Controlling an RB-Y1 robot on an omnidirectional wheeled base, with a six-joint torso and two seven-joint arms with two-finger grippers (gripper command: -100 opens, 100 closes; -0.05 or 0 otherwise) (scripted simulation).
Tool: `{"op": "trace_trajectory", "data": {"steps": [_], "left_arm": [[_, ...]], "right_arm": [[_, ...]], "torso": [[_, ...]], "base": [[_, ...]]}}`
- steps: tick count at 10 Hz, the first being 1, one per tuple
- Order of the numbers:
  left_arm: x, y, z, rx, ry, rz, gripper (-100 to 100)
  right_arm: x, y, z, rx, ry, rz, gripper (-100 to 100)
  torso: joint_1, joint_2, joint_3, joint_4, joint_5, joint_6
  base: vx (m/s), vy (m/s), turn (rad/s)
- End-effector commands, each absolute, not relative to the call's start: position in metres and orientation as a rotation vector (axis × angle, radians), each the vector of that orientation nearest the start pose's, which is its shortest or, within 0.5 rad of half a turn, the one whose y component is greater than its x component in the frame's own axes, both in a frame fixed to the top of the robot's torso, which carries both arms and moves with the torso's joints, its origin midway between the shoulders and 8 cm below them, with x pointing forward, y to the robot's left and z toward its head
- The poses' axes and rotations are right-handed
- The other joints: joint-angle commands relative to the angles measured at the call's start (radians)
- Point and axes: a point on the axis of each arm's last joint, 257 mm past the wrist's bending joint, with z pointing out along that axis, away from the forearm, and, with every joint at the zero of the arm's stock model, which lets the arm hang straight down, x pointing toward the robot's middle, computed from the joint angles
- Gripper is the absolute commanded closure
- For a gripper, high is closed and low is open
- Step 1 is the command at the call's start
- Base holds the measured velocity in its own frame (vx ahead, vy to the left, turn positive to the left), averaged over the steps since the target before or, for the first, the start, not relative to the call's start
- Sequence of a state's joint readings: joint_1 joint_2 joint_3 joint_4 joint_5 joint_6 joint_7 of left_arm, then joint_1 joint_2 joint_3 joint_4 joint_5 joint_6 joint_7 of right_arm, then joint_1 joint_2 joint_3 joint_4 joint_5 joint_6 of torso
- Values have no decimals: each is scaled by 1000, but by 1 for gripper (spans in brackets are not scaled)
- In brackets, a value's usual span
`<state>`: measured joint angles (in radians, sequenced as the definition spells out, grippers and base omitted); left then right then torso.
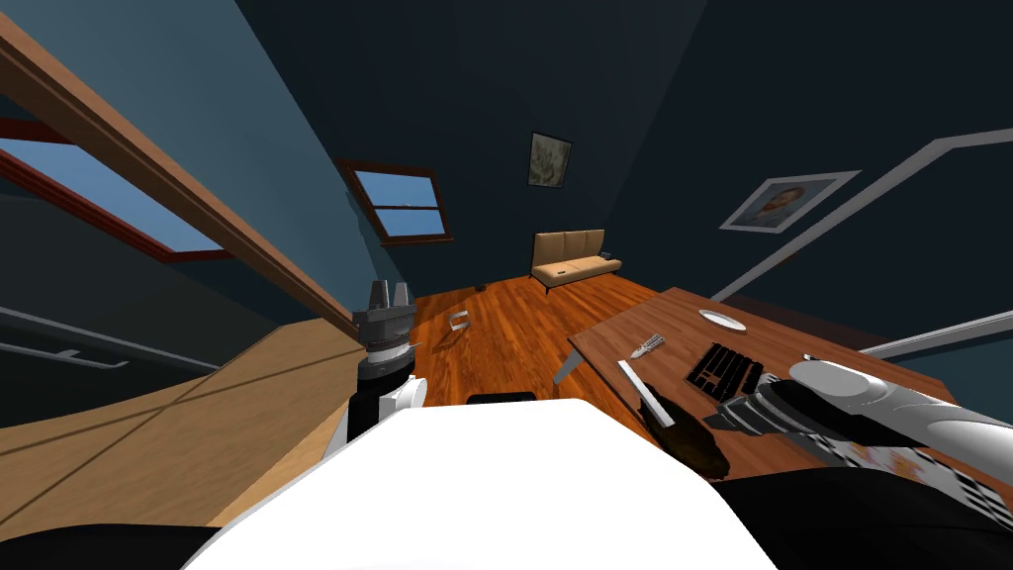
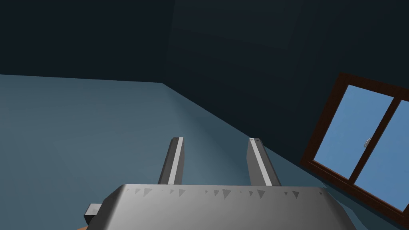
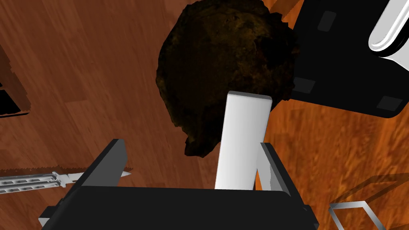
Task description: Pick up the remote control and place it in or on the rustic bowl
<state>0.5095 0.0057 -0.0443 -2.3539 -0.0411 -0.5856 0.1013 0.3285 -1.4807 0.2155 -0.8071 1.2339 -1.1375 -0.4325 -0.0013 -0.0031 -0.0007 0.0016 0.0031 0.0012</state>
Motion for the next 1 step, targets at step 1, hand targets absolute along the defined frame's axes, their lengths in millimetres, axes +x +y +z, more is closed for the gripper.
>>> {"op": "trace_trajectory", "data": {"steps": [1], "left_arm": [[314, 254, 68, -545, 515, -1447, 0]], "right_arm": [[106, -708, -307, -283, 3117, -13, 0]], "torso": [[0, 0, 0, 0, 0, 0]], "base": [[0, 0, 0]]}}
